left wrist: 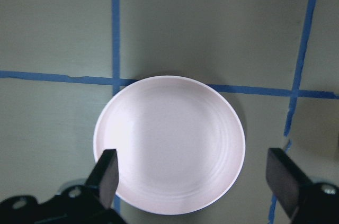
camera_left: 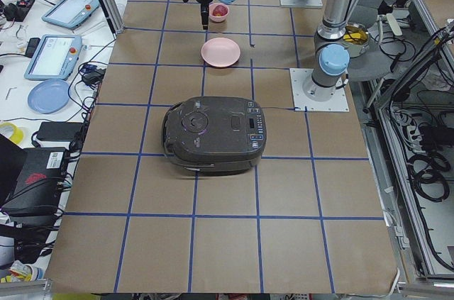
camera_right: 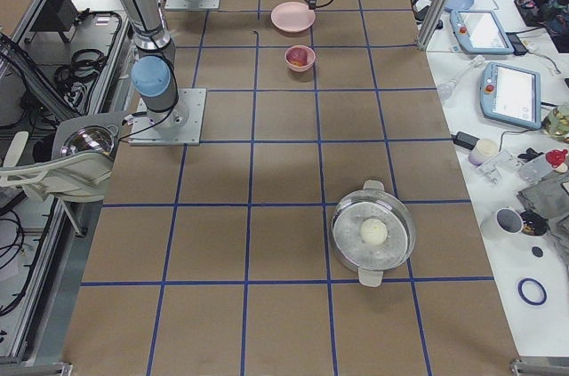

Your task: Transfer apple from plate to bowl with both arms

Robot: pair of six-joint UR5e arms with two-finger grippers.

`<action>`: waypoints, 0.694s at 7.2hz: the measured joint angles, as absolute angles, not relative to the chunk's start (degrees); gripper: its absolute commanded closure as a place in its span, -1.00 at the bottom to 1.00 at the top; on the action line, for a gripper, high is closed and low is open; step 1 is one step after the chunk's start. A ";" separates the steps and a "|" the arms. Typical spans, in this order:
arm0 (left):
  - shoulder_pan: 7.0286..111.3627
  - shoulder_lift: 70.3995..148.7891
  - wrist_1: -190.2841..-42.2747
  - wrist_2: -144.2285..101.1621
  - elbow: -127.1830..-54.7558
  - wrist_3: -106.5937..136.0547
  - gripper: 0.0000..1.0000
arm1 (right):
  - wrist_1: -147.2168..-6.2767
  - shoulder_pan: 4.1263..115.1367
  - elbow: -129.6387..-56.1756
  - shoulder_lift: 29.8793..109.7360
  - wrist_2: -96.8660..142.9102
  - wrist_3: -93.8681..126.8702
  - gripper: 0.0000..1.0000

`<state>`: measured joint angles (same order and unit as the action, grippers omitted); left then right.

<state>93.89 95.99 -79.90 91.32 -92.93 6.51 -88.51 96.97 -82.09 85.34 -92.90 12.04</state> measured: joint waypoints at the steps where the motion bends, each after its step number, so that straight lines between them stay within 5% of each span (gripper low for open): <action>1: 92.98 93.41 -85.25 91.62 -90.21 5.27 -1.00 | -88.51 96.95 -82.09 85.34 -92.90 12.04 -1.00; 5: 92.03 90.82 -89.75 91.02 -87.02 4.58 -1.00 | -88.51 96.94 -82.09 85.34 -92.90 12.04 -1.00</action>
